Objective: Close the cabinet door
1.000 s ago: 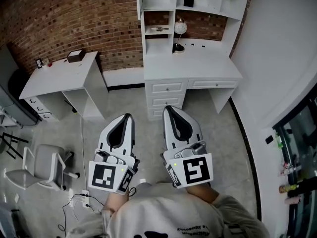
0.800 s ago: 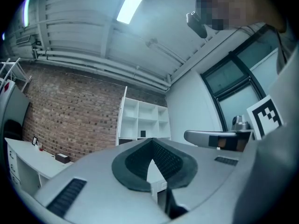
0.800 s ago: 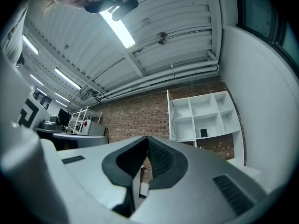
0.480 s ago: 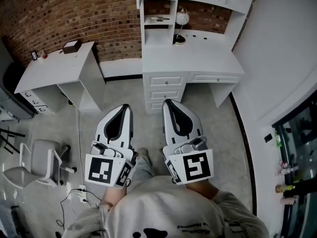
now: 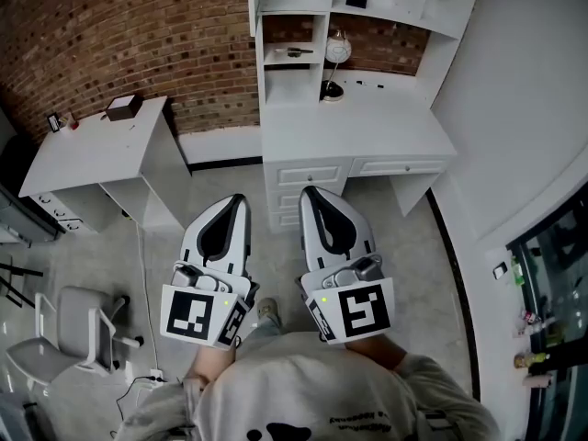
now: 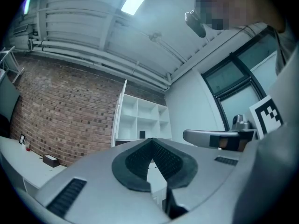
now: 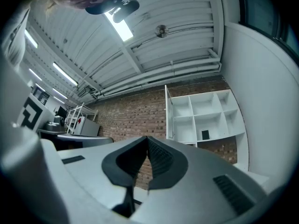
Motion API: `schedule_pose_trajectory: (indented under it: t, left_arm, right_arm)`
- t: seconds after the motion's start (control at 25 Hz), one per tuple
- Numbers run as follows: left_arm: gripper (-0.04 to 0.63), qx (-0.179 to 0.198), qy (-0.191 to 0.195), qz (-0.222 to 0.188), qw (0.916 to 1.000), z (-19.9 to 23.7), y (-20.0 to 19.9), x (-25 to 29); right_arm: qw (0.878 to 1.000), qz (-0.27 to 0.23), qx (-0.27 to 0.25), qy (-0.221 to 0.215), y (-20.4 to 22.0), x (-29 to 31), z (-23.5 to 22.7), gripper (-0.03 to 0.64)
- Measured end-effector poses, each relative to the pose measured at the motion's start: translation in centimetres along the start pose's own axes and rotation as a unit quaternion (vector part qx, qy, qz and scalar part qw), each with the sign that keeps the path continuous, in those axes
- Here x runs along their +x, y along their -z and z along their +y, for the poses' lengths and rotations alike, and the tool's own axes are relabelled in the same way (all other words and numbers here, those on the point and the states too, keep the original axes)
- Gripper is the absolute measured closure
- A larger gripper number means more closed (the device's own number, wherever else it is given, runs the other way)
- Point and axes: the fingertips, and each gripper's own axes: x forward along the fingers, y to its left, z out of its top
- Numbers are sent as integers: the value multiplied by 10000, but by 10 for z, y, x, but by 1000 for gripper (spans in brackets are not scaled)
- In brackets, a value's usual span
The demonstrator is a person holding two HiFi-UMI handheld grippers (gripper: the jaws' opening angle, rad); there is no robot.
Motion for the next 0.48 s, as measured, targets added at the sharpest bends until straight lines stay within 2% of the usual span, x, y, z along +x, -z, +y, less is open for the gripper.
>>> schedule_pose_trajectory:
  t: [0.24,0.48]
  left_arm:
    - [588,40,62,-81,9999,52,-2,56]
    - [589,84,296,-94,9995,94,6,101]
  right_arm:
    - [10000,-55,-63,-27,9,74,-11,598]
    - [9998,-104,-84,136,25,132,-21,598]
